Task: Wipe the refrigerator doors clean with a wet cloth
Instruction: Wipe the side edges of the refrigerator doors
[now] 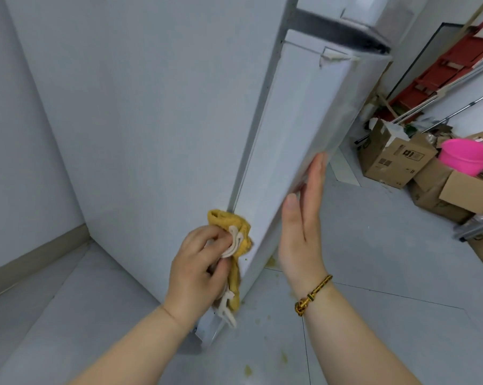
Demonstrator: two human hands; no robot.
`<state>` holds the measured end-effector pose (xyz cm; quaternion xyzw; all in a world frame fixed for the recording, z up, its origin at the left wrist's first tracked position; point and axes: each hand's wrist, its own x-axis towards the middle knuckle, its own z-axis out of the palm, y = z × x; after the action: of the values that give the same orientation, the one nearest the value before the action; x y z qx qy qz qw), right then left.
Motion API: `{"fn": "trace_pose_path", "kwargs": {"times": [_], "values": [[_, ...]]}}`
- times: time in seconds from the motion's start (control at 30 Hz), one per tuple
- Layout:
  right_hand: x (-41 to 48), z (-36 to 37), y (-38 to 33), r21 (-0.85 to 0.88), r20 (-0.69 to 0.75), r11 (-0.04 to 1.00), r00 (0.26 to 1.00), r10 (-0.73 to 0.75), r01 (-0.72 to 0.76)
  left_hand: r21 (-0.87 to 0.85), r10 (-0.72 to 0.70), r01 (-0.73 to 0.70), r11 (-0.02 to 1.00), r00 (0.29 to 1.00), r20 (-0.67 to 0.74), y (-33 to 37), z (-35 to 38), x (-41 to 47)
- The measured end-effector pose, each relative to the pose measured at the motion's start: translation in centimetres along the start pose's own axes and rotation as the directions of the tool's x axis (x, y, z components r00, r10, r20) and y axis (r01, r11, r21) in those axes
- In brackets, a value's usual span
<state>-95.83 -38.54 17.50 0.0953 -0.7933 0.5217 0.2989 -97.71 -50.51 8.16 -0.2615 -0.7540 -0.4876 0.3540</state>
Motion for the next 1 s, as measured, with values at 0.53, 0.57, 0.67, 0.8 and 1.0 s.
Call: {"fn": "trace_pose_path", "kwargs": {"times": [0.53,0.57,0.67,0.8,1.0], "values": [[-0.2,0.6,-0.1,0.015,-0.046,0.999,0.998,-0.038,0.038,-0.134,-0.172,0.198,0.971,0.969,0.18,-1.2,-0.6,-1.8],[-0.2,0.7,-0.1,0.017,-0.053,0.999,0.998,-0.039,0.04,-0.12,-0.21,0.245,0.962,0.946,0.247,-1.7,-0.9,-2.6],[-0.3,0.9,-0.2,0.031,-0.06,0.999,0.998,-0.033,0.035,-0.077,-0.219,0.245,0.966,0.942,0.254,-1.4,-1.8,-2.4],[-0.2,0.6,-0.2,0.016,-0.045,0.999,0.998,-0.042,0.042,-0.092,0.043,-0.044,0.995,0.999,-0.015,2.6,-2.0,1.5],[-0.4,-0.2,-0.1,0.034,-0.005,0.999,1.0,-0.029,0.03,0.11,0.288,-0.303,0.947,0.949,0.132,-0.1,-0.2,-2.5]]}}
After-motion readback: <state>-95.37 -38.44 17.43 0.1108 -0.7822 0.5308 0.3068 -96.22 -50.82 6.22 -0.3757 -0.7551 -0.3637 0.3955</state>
